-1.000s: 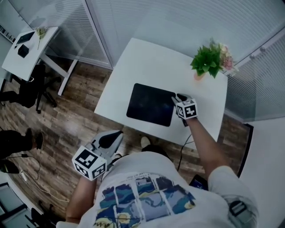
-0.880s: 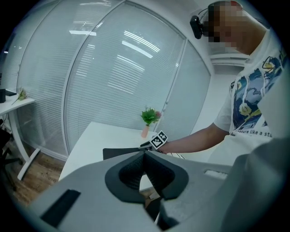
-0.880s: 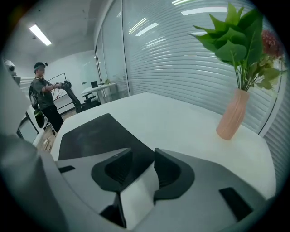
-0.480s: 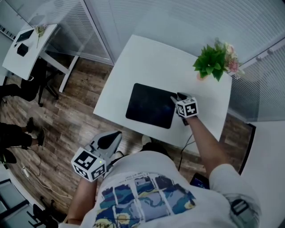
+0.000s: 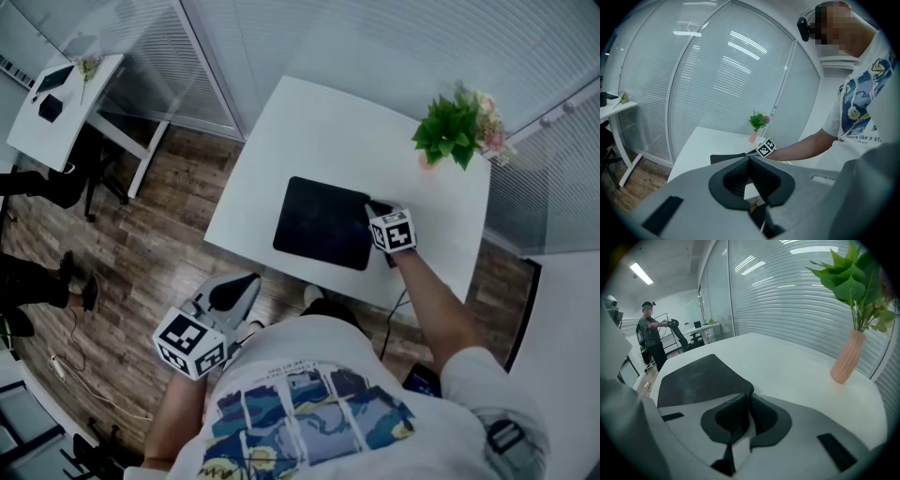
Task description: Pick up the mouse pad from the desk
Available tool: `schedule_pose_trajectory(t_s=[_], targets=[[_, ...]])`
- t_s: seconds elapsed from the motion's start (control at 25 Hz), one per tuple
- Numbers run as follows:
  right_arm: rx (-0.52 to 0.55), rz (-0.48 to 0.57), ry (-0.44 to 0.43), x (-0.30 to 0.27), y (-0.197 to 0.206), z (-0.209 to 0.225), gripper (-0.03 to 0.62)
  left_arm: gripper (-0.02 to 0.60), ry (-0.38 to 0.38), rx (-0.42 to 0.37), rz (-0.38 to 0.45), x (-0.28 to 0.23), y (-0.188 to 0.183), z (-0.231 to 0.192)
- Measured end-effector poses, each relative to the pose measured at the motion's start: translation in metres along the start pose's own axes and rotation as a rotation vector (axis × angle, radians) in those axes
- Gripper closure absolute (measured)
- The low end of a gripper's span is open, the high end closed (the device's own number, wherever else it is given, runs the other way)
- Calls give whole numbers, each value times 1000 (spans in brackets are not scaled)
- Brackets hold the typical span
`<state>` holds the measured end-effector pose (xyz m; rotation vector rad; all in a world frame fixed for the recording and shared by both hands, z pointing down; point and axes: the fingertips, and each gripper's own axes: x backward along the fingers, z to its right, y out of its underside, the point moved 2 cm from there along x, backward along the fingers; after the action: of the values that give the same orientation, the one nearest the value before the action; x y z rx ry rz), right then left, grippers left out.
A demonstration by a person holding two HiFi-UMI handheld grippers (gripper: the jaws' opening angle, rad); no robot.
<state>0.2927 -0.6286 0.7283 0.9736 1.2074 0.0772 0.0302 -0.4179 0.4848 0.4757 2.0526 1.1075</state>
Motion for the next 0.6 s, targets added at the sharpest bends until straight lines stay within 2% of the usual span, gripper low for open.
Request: schedule_pose_trajectory(t_s=[0.6], targets=[[30,44,76,47,-33,-33,566,580,54,-26,55,69,18,-10]])
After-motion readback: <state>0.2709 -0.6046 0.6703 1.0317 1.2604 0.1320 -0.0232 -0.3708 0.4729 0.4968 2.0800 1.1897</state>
